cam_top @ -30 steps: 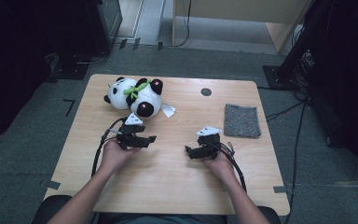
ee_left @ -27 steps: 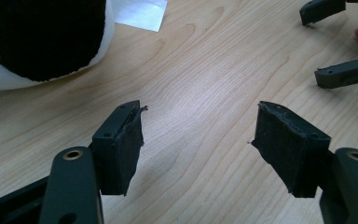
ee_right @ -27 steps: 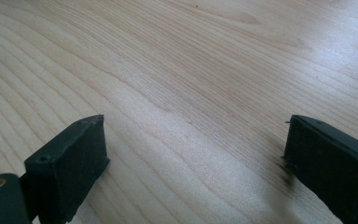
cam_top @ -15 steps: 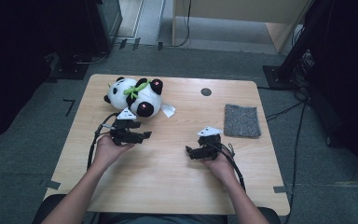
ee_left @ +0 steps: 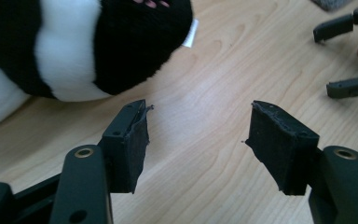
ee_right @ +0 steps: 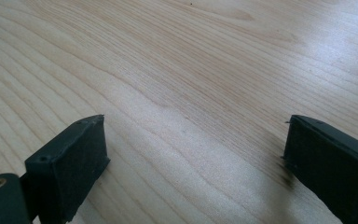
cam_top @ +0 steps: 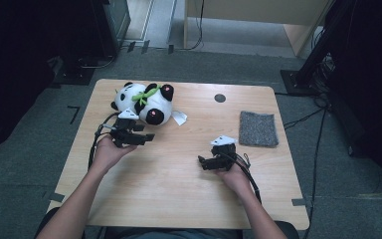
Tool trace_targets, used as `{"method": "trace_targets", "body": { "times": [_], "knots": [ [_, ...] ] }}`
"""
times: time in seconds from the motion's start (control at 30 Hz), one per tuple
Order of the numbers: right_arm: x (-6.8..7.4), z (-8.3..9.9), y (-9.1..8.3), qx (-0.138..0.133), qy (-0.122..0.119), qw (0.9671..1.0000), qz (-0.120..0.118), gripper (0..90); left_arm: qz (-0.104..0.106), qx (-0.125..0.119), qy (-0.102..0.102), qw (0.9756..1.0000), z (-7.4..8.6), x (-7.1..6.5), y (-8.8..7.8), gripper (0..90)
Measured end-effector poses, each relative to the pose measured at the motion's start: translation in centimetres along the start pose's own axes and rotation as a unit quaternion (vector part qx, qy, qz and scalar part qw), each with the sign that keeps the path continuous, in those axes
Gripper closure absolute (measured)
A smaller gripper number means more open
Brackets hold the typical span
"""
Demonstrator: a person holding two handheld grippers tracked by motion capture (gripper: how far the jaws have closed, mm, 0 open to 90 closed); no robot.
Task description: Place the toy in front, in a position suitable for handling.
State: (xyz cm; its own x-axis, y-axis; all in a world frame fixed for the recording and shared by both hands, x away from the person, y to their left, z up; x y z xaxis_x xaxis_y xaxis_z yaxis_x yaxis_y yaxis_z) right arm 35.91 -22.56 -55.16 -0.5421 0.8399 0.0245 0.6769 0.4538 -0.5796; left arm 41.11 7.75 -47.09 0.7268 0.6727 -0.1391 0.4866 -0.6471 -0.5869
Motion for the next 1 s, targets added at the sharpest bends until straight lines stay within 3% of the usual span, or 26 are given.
{"method": "trace_targets", "body": {
  "times": [0.47, 0.87, 1.0],
  "knots": [
    [0.0, 0.0, 0.0, 0.0, 0.002, 1.0, 0.003, 5.5, -0.021, -0.025, -0.009, 0.9994, -2.8, 2.3, -0.9, 37.8],
    [0.0, 0.0, 0.0, 0.0, 0.002, 1.0, 0.003, 5.5, -0.045, -0.013, -0.01, 0.9989, -4.7, 4.3, -1.0, 37.7],
    [0.0, 0.0, 0.0, 0.001, 0.003, 1.0, 0.003, 5.5, -0.052, -0.012, 0.002, 0.9986, -5.8, 4.7, -0.9, 37.8]
  ]
}}
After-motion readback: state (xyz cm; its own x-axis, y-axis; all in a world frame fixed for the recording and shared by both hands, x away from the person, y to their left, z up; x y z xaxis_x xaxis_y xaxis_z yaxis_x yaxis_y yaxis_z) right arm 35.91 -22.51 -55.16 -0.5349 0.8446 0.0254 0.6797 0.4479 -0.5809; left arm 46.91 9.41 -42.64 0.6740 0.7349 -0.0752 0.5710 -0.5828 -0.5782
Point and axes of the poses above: each handheld gripper's, and its own axes: y roughly forward along the jaws, z roughly out of its underside, x roughly to its left, the point moved 4 cm from there along y, roughly forward along the jaws, and after that the axes turned 8 degrees about -x, right-handed, at the moved point
